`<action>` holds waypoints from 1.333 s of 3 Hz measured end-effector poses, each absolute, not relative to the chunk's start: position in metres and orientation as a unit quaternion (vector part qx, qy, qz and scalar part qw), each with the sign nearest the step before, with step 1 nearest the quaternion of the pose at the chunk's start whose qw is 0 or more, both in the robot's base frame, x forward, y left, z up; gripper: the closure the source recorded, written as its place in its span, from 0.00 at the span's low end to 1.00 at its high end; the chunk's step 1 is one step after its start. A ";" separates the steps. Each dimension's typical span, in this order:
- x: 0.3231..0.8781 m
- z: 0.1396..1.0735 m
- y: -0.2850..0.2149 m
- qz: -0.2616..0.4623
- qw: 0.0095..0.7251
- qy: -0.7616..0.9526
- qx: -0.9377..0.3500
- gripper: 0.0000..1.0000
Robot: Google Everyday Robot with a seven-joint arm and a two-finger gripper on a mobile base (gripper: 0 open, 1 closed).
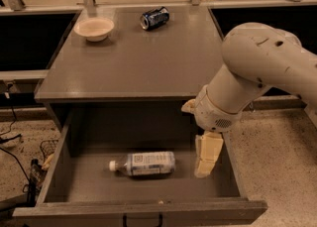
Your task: Pick blue plastic bottle from top drawer and place on counter
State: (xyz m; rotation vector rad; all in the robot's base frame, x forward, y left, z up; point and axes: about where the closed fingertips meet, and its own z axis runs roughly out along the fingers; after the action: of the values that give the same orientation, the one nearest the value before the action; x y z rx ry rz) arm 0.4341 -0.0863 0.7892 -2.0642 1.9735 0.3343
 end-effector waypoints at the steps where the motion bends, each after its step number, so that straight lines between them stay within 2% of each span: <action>1: 0.434 0.789 -0.086 0.115 0.133 0.680 -0.712 0.00; 3: 0.443 0.736 -0.035 0.189 0.144 0.647 -0.724 0.00; 4: 0.444 0.732 -0.031 0.194 0.145 0.646 -0.724 0.00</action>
Offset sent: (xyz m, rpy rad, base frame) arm 0.0090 0.0397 -0.0395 0.0955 0.0211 0.0557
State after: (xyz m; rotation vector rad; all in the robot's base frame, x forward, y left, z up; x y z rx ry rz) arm 0.4441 -0.0311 0.7322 -2.0866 1.8603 0.5603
